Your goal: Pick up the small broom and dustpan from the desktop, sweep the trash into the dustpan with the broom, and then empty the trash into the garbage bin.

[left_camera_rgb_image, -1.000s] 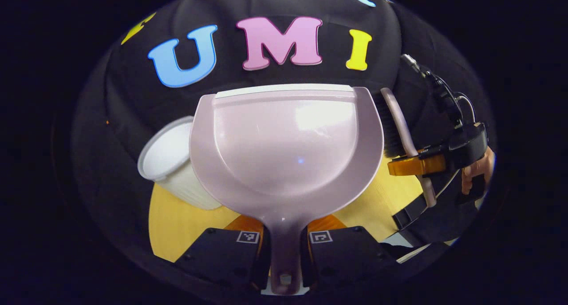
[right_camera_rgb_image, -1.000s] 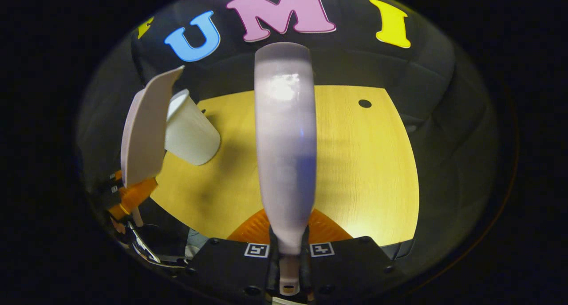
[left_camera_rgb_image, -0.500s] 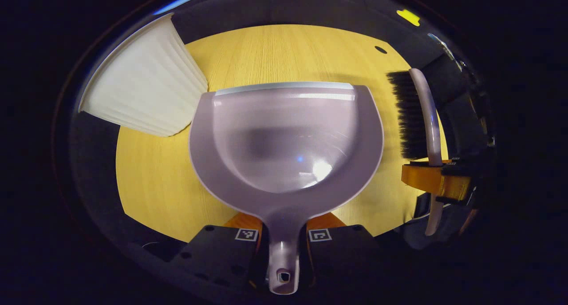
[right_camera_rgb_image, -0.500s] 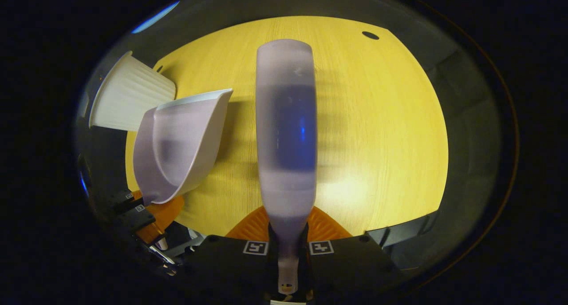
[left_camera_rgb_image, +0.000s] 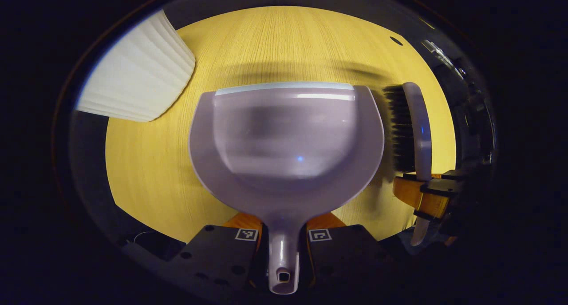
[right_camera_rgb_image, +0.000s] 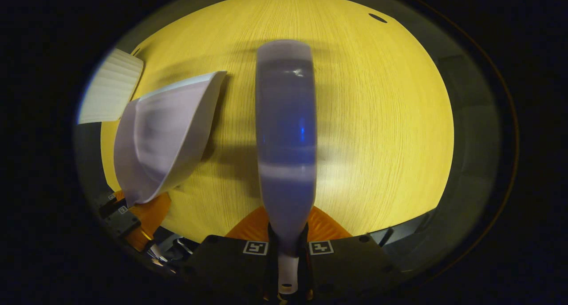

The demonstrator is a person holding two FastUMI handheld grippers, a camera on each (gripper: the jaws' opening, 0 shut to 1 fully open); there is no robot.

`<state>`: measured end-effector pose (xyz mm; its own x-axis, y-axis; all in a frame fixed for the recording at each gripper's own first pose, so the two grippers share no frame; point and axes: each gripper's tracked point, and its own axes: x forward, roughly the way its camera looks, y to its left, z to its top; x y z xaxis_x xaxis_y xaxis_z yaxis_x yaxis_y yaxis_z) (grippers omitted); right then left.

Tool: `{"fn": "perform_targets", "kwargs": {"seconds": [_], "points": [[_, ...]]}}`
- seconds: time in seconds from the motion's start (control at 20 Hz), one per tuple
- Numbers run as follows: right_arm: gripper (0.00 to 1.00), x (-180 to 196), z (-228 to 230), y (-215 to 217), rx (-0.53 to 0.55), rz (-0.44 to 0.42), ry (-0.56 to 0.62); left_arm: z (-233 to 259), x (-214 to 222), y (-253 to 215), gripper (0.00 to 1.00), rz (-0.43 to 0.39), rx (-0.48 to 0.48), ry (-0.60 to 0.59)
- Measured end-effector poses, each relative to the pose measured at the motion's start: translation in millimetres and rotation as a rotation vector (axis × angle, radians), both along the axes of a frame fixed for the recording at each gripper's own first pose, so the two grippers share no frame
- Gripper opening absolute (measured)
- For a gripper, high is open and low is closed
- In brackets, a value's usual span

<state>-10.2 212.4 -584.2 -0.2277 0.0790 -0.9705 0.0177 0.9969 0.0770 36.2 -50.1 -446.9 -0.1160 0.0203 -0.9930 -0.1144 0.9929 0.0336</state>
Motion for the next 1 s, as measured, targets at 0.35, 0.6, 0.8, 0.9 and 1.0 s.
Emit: {"fn": "perform_targets", "kwargs": {"seconds": [0.35,0.6,0.8,0.9,1.0], "points": [[0.19,-30,-19,-6,-0.010,-0.011,0.051,-2,-3,0,0.25,-0.025,0.048,0.020],[0.21,-32,-19,-5,-0.010,-0.022,0.051,-2,-5,-2,0.27,-0.013,0.024,0.051],[0.22,-32,-18,-4,-0.011,-0.034,0.058,-3,-7,-3,0.28,0.016,0.011,0.086],[0.28,-32,-18,-5,-0.015,-0.026,0.053,-1,-9,-1,0.28,0.009,0.016,0.096],[0.29,-32,-17,-7,-0.021,-0.016,0.049,-1,-9,-3,0.28,0.013,0.013,0.098]]}}
